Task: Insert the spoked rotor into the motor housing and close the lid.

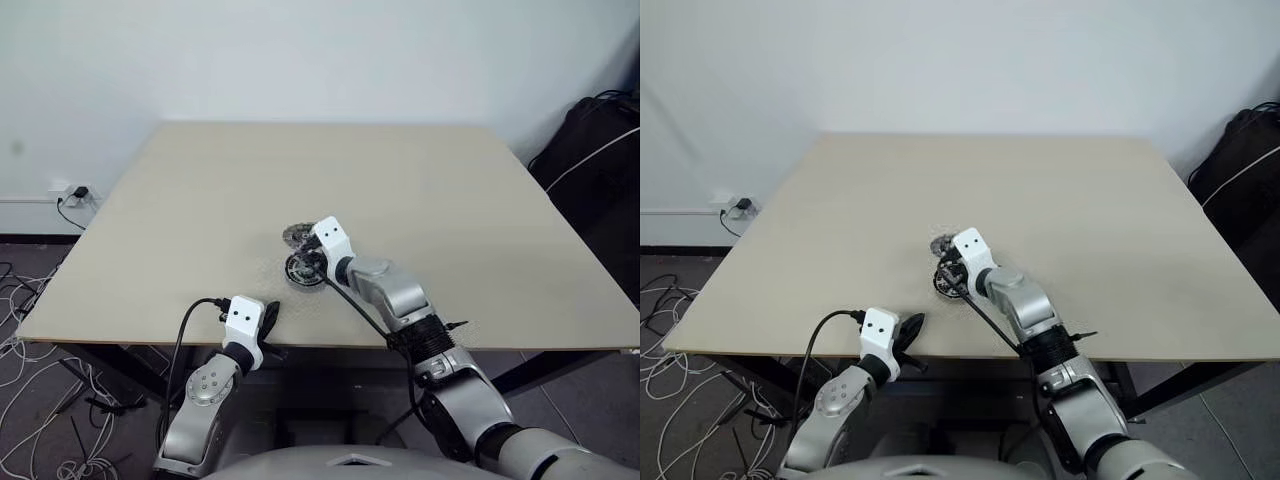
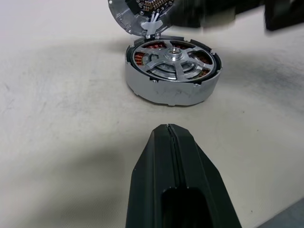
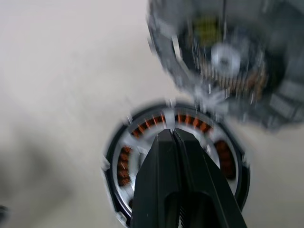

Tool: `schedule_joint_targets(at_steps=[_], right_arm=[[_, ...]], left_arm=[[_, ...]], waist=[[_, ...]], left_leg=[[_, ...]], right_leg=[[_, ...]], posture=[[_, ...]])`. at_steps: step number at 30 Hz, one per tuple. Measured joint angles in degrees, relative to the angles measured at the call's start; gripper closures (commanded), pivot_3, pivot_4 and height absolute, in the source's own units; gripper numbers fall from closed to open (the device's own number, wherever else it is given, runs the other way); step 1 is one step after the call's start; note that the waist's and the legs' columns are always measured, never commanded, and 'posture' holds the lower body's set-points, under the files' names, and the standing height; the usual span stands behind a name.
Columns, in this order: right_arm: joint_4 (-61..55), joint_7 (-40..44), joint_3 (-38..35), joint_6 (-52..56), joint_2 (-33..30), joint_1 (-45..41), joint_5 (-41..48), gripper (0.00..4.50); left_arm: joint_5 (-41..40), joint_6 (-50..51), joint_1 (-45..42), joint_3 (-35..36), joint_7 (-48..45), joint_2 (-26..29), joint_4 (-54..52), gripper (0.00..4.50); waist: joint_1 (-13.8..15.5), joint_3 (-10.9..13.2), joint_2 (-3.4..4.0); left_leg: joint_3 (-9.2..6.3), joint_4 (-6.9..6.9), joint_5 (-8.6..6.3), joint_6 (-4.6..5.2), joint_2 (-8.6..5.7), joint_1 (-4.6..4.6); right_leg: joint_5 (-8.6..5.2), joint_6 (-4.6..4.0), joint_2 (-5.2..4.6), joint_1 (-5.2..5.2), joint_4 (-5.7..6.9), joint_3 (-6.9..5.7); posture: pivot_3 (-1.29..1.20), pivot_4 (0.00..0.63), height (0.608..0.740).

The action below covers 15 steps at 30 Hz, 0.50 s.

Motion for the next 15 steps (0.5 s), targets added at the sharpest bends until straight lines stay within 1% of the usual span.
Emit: schedule_joint_targets(at_steps=[3, 7, 10, 12, 15], right_arm=[[2.1, 0.9, 0.3, -1.4, -0.2, -0.4, -0.6, 4.44], [1.7, 3.3, 0.8, -1.1, -1.4, -0.4, -1.1, 4.44], [-2.0, 7.9, 2.4, 0.4, -4.8, -0.8, -1.1, 4.44], [-4.8, 11.7, 4.0, 1.9, -7.9, -2.6, -1.1, 4.44], [-8.1, 19.4, 8.6, 4.0, -13.2, -6.5, -1.6, 3.85]], left_arm=[[0.0, 0.0, 0.0, 0.0, 0.1, -0.1, 0.0, 4.5], [0.0, -0.1, 0.1, 0.0, 0.1, -0.1, 0.0, 4.5], [0.0, -0.1, 0.1, 0.0, 0.1, -0.1, 0.0, 4.5], [0.0, -0.2, 0.1, 0.0, 0.1, -0.2, 0.0, 4.5], [0.0, -0.3, -0.1, -0.1, 0.1, -0.4, 0.4, 4.5]], waist=[[-0.2, -0.1, 0.02], [-0.1, -0.1, 0.04], [-0.1, -0.1, 0.05], [-0.1, -0.1, 0.06], [-0.2, -0.1, 0.05]], left_leg=[[0.0, 0.0, 0.0, 0.0, 0.0, 0.07], [-0.01, 0.01, 0.0, 0.0, 0.0, 0.21], [-0.01, 0.07, -0.02, 0.02, 0.0, 0.18], [-0.01, 0.09, -0.02, 0.03, 0.01, 0.18], [-0.01, 0.06, -0.02, 0.03, 0.03, 0.19]], right_leg=[[0.0, 0.0, 0.0, 0.05, 0.02, 0.0], [0.0, 0.0, -0.01, 0.22, 0.02, 0.0], [0.0, 0.0, -0.04, 0.21, 0.02, 0.0], [0.0, 0.01, -0.09, 0.19, 0.02, -0.04], [0.0, 0.0, -0.1, 0.17, 0.0, -0.1]], posture=[[0.0, 0.0, 0.74], [0.0, 0.0, 0.74], [0.0, 0.0, 0.74], [0.0, 0.0, 0.74], [0.0, 0.0, 0.74]])
